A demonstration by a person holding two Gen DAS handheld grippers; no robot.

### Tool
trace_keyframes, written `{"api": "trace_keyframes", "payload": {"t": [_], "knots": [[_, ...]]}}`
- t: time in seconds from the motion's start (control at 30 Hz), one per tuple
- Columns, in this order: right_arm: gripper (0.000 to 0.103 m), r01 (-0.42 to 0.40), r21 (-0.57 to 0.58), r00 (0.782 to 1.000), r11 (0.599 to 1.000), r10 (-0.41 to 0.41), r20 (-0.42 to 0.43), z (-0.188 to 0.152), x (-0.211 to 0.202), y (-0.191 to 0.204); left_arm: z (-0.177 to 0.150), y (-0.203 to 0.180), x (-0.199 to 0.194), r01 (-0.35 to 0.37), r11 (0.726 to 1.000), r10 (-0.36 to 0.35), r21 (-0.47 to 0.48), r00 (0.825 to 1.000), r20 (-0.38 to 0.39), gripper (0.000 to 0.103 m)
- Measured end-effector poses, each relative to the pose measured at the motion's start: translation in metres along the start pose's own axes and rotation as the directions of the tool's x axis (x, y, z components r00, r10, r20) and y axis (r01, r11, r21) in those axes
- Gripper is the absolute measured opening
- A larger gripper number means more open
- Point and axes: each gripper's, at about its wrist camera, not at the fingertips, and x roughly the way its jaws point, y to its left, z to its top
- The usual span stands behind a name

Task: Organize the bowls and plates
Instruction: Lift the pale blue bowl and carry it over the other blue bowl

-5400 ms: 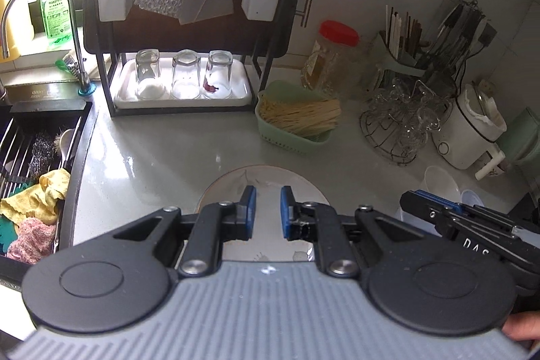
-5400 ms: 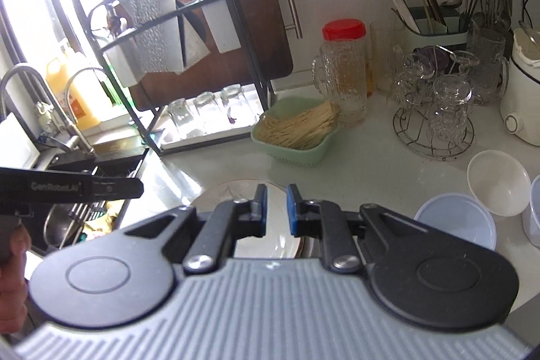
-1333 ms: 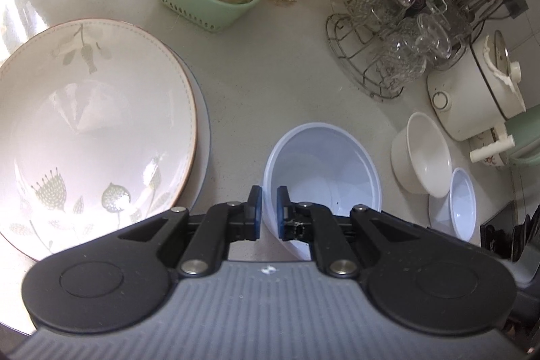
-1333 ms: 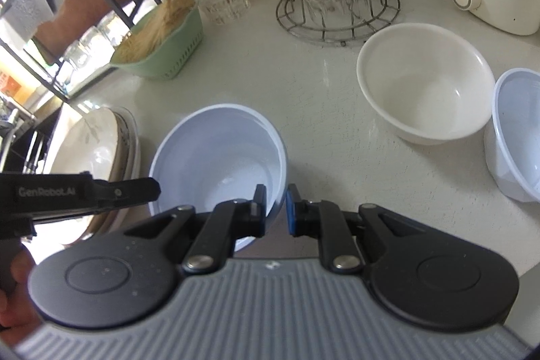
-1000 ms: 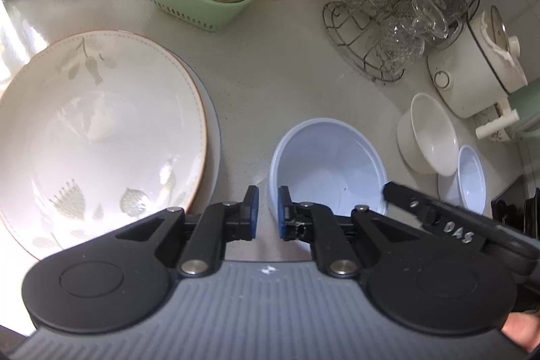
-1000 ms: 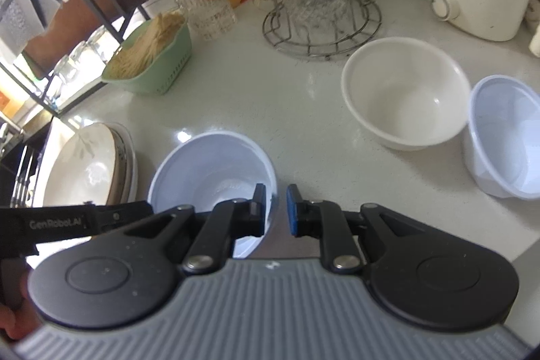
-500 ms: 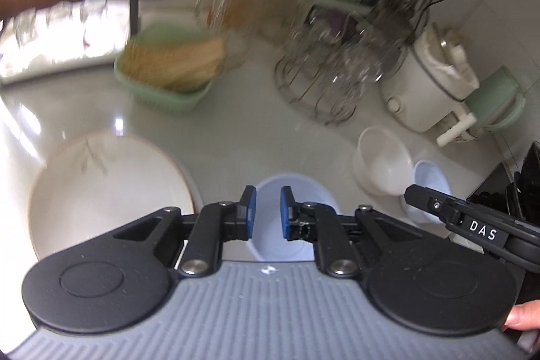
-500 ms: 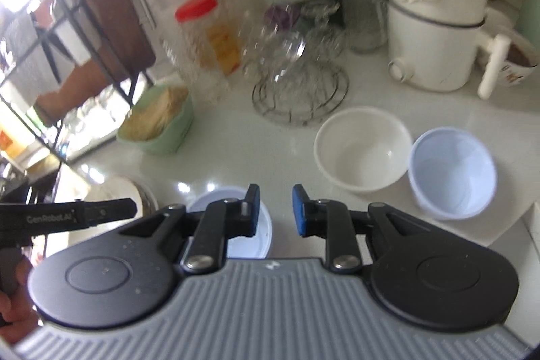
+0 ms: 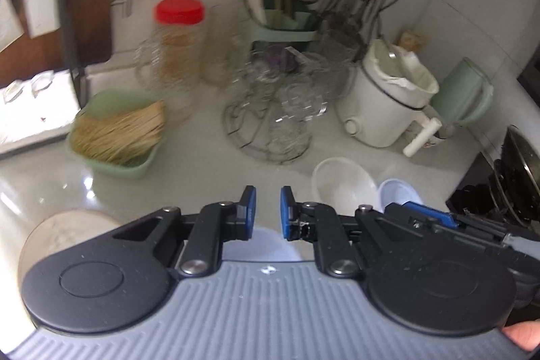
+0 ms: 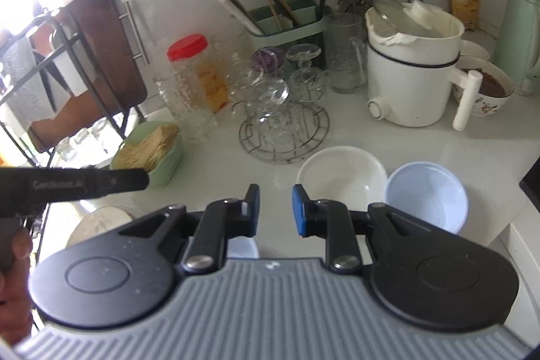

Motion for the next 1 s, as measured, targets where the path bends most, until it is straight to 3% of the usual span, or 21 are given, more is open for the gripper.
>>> {"api": "trace_keyframes", "payload": {"t": [0.17, 0.5, 1.0], "knots": [[0.025, 0.036, 0.040, 0.999, 0.999, -0.037, 0.028, 0.000, -0.006, -0.016, 0.005, -0.026, 0.010, 0.032, 0.998, -0.032, 0.051, 0.999, 0.001, 0.016], [0.025, 0.103, 0.084, 0.993, 0.991, -0.107, 0.049, -0.005, -0.017, -0.059, -0.001, -0.067, 0.033, 0.079, 0.995, -0.078, 0.066, 0.997, -0.026, 0.016], [0.025, 0.183, 0.150, 0.980, 0.972, -0.193, 0.054, -0.013, -0.020, -0.131, -0.011, -0.131, 0.086, 0.136, 0.985, -0.123, 0.107, 0.985, -0.116, 0.016]]}}
